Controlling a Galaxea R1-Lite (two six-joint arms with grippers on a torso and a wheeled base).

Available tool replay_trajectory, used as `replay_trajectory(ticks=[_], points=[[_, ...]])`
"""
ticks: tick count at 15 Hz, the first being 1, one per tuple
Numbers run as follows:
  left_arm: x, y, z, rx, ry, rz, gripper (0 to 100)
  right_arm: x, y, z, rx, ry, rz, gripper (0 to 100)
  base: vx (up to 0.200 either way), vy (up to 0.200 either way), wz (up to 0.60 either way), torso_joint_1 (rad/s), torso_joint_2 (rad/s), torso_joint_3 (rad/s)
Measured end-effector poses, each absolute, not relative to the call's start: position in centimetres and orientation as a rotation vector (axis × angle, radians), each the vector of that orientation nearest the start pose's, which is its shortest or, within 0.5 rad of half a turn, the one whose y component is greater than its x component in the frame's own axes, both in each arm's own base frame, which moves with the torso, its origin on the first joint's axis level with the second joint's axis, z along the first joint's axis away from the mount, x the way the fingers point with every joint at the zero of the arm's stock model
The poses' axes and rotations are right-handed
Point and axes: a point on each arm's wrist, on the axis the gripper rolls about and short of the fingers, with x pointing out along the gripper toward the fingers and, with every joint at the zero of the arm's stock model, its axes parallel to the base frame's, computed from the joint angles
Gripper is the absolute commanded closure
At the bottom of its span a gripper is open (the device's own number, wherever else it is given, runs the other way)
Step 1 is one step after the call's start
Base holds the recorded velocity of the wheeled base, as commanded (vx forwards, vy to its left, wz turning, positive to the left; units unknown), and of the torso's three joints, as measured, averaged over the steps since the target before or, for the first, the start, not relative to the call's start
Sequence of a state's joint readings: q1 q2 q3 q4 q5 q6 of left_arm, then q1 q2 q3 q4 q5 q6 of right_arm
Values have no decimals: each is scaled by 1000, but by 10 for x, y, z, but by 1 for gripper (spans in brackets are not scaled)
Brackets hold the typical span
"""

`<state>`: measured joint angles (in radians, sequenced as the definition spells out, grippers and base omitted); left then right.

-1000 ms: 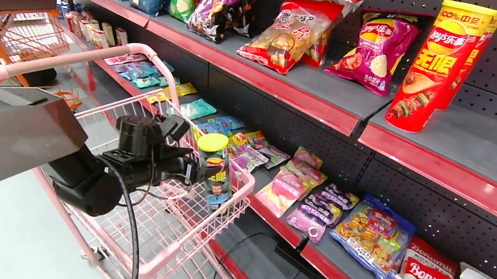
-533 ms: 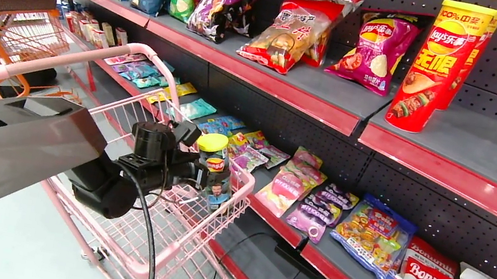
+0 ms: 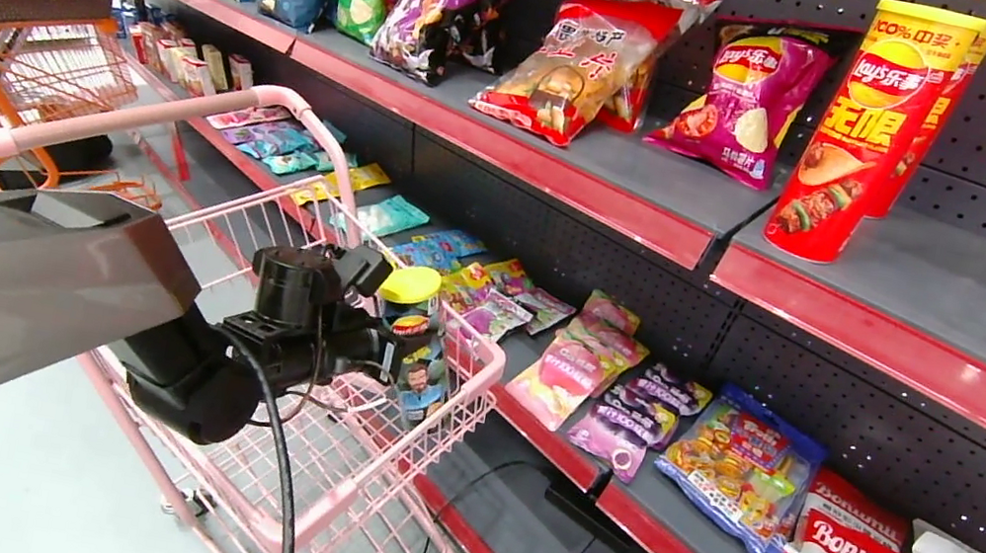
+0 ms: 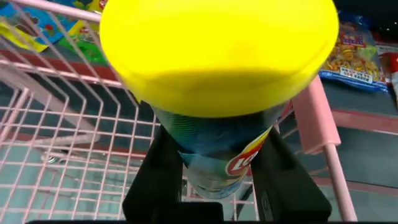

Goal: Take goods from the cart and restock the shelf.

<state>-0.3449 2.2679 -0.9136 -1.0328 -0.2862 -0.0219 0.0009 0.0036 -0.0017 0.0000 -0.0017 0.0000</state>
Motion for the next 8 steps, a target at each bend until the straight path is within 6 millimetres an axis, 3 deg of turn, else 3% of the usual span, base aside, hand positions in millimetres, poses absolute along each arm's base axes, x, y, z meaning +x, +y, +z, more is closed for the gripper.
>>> replay_trajectory(ticks=[2, 4, 7, 8], points=[[358, -129, 67, -14, 311, -603, 100, -23, 0, 76, -1, 2, 0, 0, 0, 0, 0, 0, 0, 0], [333, -112, 104, -19, 259, -579, 100, -23, 0, 76, 0, 2, 0, 0, 0, 0, 0, 0, 0, 0], [277, -85, 163, -23, 208, -550, 100, -23, 0, 76, 0, 2, 0, 0, 0, 0, 0, 0, 0, 0], [249, -75, 184, -23, 190, -541, 100, -23, 0, 76, -1, 2, 0, 0, 0, 0, 0, 0, 0, 0]])
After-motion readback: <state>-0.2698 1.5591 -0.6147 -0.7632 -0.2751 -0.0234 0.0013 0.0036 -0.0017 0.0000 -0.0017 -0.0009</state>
